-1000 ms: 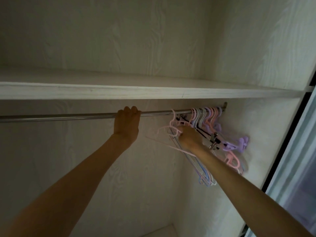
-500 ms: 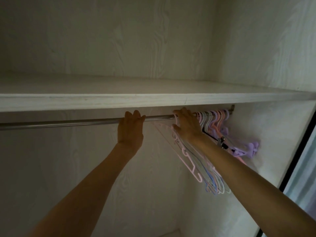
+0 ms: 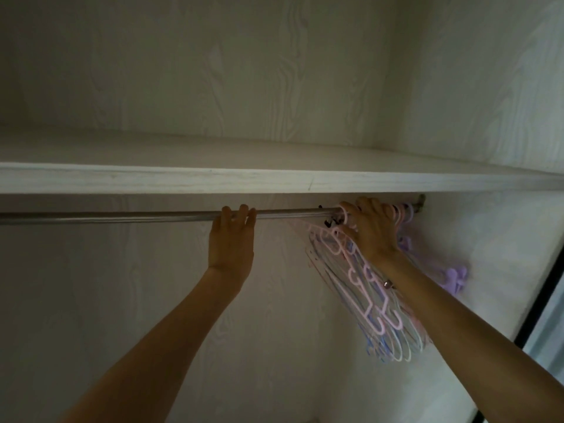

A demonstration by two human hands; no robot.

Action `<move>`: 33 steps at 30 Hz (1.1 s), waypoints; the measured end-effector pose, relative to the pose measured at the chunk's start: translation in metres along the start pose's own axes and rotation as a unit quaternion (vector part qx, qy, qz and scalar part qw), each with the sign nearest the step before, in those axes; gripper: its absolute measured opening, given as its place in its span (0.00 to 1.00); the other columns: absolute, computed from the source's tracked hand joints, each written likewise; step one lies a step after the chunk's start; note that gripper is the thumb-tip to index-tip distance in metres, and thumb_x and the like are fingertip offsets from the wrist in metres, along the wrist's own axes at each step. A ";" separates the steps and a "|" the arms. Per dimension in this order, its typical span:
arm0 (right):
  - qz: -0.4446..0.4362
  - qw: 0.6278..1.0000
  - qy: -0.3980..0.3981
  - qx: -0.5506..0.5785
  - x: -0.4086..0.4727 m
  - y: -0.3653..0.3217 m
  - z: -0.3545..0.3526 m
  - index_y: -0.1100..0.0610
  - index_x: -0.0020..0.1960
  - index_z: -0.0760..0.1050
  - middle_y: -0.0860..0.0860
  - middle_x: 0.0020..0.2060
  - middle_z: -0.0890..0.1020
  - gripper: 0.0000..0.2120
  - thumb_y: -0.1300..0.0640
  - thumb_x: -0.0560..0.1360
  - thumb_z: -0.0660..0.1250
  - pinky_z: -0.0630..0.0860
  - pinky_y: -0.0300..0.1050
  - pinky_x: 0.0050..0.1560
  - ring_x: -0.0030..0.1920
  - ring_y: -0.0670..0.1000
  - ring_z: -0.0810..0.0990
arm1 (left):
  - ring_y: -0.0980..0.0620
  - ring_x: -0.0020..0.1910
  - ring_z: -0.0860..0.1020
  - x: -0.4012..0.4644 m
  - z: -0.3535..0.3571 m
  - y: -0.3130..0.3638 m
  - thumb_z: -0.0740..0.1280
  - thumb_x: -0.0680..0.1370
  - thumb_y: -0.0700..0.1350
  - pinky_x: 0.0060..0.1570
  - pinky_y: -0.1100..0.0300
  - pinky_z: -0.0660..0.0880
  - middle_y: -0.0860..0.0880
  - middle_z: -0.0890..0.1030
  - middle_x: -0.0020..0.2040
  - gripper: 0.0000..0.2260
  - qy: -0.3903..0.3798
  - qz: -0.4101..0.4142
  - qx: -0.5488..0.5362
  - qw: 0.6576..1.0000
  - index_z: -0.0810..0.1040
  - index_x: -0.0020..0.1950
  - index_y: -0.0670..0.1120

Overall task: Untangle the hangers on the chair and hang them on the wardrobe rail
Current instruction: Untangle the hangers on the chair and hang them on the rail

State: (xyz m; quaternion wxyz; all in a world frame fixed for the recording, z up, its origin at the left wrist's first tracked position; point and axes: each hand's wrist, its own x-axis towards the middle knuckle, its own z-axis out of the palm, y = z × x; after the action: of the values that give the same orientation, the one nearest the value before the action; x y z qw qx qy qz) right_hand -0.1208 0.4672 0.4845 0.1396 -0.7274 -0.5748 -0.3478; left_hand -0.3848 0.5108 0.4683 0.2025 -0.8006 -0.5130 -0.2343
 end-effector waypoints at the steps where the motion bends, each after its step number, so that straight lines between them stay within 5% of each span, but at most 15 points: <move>1: 0.005 1.000 0.002 -0.002 0.000 0.002 0.001 0.53 0.60 0.76 0.56 0.47 0.79 0.23 0.47 0.68 0.73 0.72 0.53 0.49 0.49 0.60 0.76 | 0.43 0.72 0.58 -0.001 0.000 0.001 0.61 0.77 0.40 0.69 0.54 0.62 0.47 0.57 0.74 0.30 -0.001 -0.004 0.005 1.000 0.51 0.77 0.45; 10: -0.017 0.996 -0.008 0.088 -0.021 0.007 -0.006 0.55 0.69 0.69 0.57 0.62 0.75 0.25 0.49 0.75 0.66 0.67 0.54 0.62 0.62 0.60 0.73 | 0.44 0.76 0.51 -0.010 -0.002 0.000 0.61 0.77 0.42 0.72 0.51 0.56 0.46 0.52 0.77 0.34 -0.031 -0.030 -0.004 0.999 0.46 0.78 0.47; 14: -0.078 0.984 0.068 0.142 -0.073 0.015 -0.028 0.56 0.51 0.81 0.54 0.45 0.81 0.11 0.61 0.68 0.71 0.72 0.48 0.48 0.46 0.58 0.79 | 0.45 0.75 0.56 -0.038 0.001 0.010 0.61 0.78 0.46 0.72 0.49 0.56 0.47 0.58 0.76 0.25 -0.001 -0.047 -0.104 0.993 0.61 0.74 0.45; 17: -0.047 0.981 0.087 0.165 -0.134 0.024 -0.055 0.56 0.46 0.82 0.52 0.42 0.81 0.05 0.61 0.70 0.71 0.68 0.41 0.49 0.45 0.54 0.78 | 0.45 0.67 0.69 -0.073 0.002 0.033 0.64 0.76 0.46 0.66 0.49 0.65 0.47 0.71 0.68 0.19 0.017 -0.012 -0.197 0.980 0.72 0.67 0.46; 24: 0.106 0.986 -0.022 0.124 -0.307 0.046 -0.099 0.50 0.48 0.80 0.48 0.44 0.80 0.07 0.57 0.72 0.67 0.73 0.44 0.46 0.45 0.52 0.78 | 0.47 0.59 0.76 -0.167 -0.005 0.120 0.63 0.76 0.44 0.59 0.54 0.71 0.49 0.79 0.61 0.15 -0.123 0.098 -0.314 0.936 0.76 0.63 0.50; 33: 0.294 0.932 -0.206 0.053 -0.540 0.103 -0.175 0.53 0.51 0.80 0.52 0.46 0.82 0.08 0.57 0.75 0.65 0.72 0.44 0.50 0.51 0.55 0.78 | 0.49 0.57 0.78 -0.302 -0.036 0.283 0.63 0.76 0.44 0.57 0.60 0.71 0.52 0.81 0.57 0.12 -0.318 0.233 -0.421 0.817 0.78 0.59 0.51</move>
State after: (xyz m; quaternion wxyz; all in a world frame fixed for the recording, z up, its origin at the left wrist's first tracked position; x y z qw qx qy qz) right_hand -0.1381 -0.0685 0.2708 0.1523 -0.9112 -0.3688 -0.1022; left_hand -0.2417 0.1606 0.2974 -0.2807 -0.9331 -0.1983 -0.1055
